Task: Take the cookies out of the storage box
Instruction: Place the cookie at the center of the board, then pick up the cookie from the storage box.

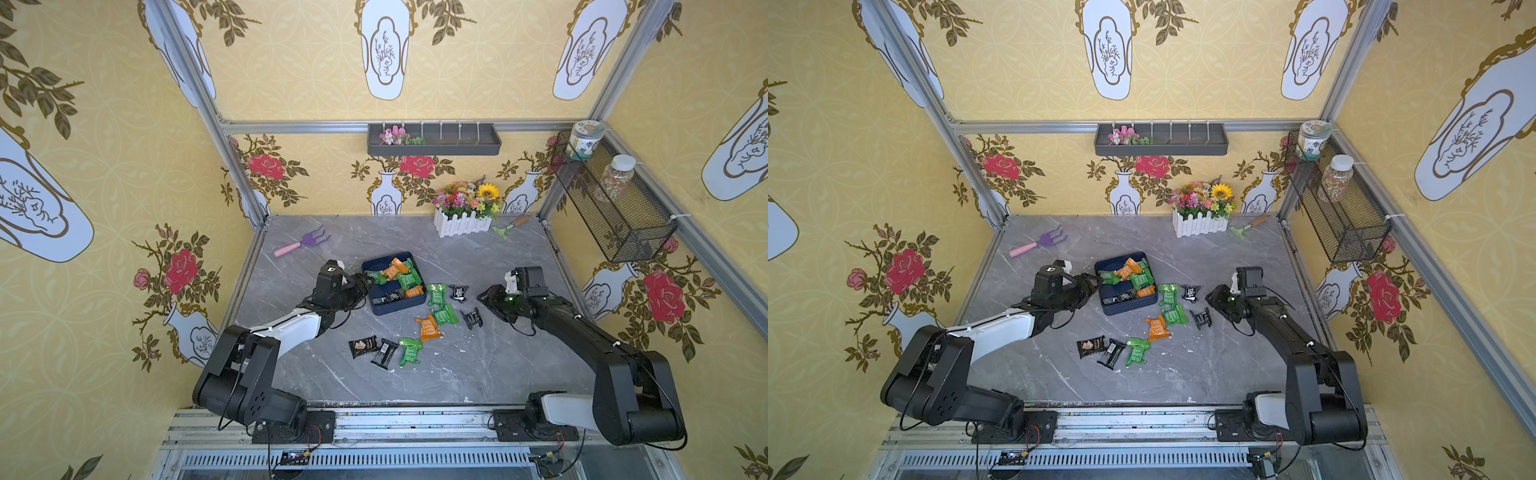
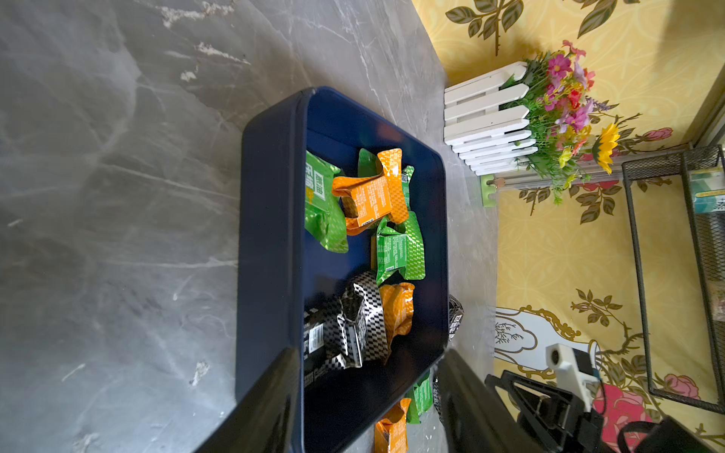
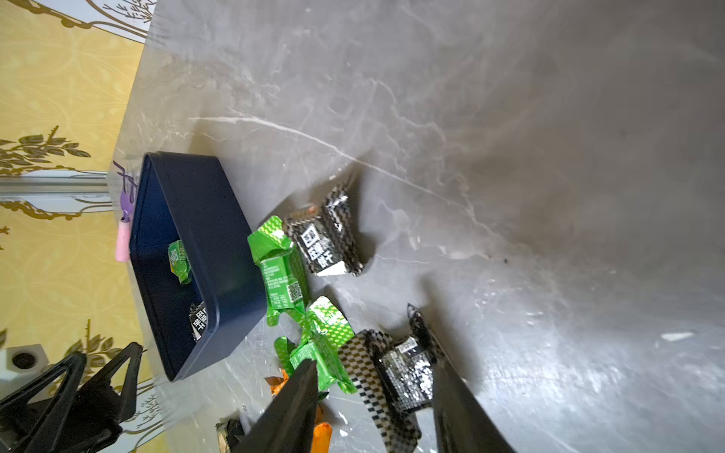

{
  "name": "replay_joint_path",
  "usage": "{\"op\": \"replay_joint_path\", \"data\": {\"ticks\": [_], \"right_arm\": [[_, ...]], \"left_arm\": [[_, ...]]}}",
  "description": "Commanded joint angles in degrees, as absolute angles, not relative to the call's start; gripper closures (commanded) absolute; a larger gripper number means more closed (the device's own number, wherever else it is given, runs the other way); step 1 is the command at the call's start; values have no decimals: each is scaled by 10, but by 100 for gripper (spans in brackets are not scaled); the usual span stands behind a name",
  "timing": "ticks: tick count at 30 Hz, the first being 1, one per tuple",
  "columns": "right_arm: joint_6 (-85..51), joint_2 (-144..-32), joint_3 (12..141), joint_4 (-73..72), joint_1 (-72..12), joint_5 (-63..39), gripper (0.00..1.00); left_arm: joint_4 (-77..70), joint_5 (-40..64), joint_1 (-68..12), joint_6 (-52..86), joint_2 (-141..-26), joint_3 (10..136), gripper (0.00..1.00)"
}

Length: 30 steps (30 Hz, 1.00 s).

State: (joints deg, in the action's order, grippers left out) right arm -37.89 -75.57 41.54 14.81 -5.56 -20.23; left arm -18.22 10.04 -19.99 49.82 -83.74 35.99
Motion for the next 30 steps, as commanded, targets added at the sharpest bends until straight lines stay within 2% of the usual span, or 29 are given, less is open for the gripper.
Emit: {"op": "replay_joint_path", "data": {"ticks": [1,6,10,16,21,30], "right_arm": [[-330,-791,481,195,-146,-131,49],[-306,-890,600,206,-293,-91,49],[-293,-970,694,221,-354,-68,48],[-261,-1105,847,274,-388,-89,47],[-207,-1187,963,381,-422,-35,46],[-187,-1268,1038,416,-436,6,43]], "left_arm": [[-185,99,-200,499,-840,362,39],[-180,92,-200,508,-825,354,44],[-144,59,-200,518,-795,343,44],[-131,42,-200,541,-783,322,44],[-141,37,-200,555,-775,304,44],[-157,33,-200,561,-771,296,44]]}}
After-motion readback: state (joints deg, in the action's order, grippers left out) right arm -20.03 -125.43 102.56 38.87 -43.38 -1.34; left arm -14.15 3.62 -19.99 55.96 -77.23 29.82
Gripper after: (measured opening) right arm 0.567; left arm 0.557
